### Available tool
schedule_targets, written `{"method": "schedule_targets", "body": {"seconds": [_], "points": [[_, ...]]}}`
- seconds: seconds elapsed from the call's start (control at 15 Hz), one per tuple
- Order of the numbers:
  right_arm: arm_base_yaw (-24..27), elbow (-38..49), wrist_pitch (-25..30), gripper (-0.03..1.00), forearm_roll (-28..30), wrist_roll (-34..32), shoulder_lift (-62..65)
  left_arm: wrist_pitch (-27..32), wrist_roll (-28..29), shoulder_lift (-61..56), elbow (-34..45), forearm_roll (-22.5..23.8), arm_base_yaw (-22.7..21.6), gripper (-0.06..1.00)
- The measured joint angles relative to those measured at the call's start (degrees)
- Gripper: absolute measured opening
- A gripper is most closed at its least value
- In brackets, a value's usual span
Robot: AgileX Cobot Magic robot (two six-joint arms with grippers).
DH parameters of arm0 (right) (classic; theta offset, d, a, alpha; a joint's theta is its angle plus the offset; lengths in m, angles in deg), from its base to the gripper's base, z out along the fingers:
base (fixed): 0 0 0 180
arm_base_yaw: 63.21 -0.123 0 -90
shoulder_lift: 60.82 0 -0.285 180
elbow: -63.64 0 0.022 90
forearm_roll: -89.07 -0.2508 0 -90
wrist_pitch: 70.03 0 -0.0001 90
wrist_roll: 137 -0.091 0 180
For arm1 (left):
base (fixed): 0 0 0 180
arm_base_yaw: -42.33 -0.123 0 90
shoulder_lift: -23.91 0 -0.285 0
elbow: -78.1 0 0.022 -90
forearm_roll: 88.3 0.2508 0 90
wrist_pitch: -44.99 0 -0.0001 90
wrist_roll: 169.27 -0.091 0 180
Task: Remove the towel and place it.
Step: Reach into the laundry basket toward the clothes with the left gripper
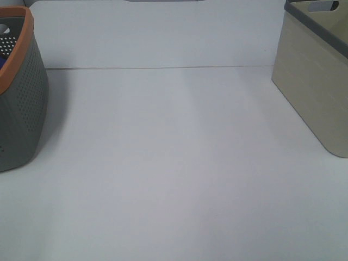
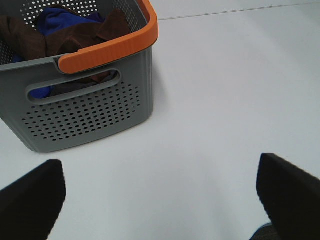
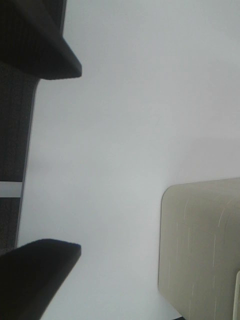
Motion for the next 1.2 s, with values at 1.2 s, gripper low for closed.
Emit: {"method": "schedule_targets", "body": {"seconds": [1.2], "points": [[0.0,0.0,0.0,0.76,0.0,0.0,0.0,0.0,0.0,0.0,0.0,0.0,0.0,0.99]]}}
